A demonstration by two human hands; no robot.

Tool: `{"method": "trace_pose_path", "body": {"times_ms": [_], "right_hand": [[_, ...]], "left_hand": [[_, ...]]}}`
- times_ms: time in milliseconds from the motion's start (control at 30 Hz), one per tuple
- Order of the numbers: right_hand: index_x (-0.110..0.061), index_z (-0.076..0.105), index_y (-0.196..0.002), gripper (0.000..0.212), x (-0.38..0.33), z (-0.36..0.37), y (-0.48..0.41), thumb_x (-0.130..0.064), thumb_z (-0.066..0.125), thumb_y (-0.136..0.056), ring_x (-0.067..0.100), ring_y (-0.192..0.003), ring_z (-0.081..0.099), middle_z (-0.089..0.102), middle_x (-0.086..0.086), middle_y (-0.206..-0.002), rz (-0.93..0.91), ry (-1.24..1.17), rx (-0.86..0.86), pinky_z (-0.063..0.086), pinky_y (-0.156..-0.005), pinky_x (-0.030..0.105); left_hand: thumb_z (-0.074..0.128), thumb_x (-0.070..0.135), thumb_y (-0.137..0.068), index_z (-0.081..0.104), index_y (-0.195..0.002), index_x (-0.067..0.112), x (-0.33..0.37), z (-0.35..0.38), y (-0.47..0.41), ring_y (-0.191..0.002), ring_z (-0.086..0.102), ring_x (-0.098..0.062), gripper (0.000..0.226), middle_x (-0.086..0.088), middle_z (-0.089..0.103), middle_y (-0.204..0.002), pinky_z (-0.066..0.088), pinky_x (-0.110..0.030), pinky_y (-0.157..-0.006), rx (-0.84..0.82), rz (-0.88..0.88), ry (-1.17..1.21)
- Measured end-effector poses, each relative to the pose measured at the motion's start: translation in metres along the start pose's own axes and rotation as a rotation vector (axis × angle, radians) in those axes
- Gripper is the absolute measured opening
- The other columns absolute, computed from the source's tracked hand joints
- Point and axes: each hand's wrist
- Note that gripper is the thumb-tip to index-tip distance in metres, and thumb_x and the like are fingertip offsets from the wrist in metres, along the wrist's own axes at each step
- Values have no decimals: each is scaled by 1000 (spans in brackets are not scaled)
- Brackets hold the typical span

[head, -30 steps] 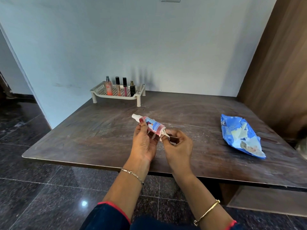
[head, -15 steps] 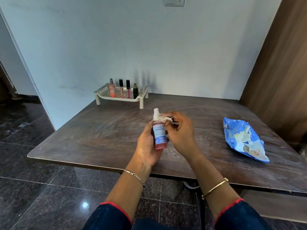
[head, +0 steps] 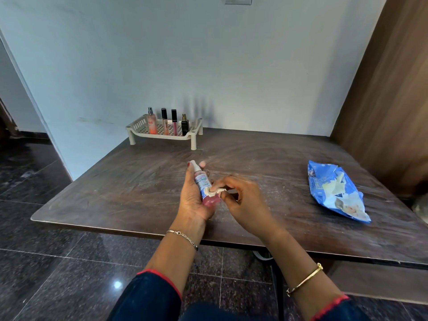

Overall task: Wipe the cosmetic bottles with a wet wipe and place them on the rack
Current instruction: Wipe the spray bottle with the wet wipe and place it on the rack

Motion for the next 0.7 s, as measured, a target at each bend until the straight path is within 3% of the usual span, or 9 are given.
{"method": "trace_pose_path", "body": {"times_ms": [133, 233, 367, 533, 633, 700], "right_hand": [[-20, 71, -86, 30, 4, -2, 3, 8, 63, -81, 0, -90, 63, 69, -13, -94, 81, -173, -35, 48, -77, 14], [-32, 69, -82, 38, 5, 5, -3, 6, 64, -82, 5, -87, 65, 71, -11, -92, 181, -285, 45, 49, -77, 20], [-26, 70, -88, 32, 6, 17, -18, 3, 60, -83, 10, -95, 65, 71, -5, -98, 229, -297, 233, 53, -82, 28], [-18, 67, -100, 26, 8, 19, -23, 2, 55, -88, 10, -100, 62, 68, -3, -105, 288, -323, 221, 51, -87, 29], [-16, 66, -94, 27, 9, 13, -18, 8, 53, -88, 8, -93, 63, 69, -2, -100, 320, -416, 176, 51, -79, 23], [-18, 65, -89, 33, 13, 11, -13, 12, 52, -86, 13, -91, 63, 70, -1, -97, 340, -476, 142, 53, -80, 29]], "left_hand": [[55, 46, -90, 61, -80, 17, 3, -6, -8, -45, 55, -10, 31, 3, 54, -56, 50, -20, -48, 40, 17, 32], [54, 45, -92, 64, -81, 16, 1, -7, -10, -49, 55, -10, 32, 3, 55, -59, 52, -24, -54, -20, 0, -13], [52, 41, -93, 65, -89, 12, -9, 2, -3, -73, 66, -20, 32, -6, 65, -76, 47, -39, -92, -160, -58, -30], [45, 42, -96, 60, -99, 12, -11, 8, 4, -78, 70, -21, 34, -6, 70, -85, 56, -37, -80, -214, -61, -90], [47, 40, -96, 61, -88, 14, -13, 10, 2, -81, 66, -18, 31, -1, 70, -93, 49, -40, -94, -167, -26, -63], [50, 41, -95, 60, -81, 16, -10, 10, -3, -82, 61, -15, 29, 1, 68, -97, 45, -38, -96, -104, -31, 2]]}}
Point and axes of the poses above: each hand's wrist, its own y-axis away from the middle knuckle, its own z-axis out of the palm, x = y × z
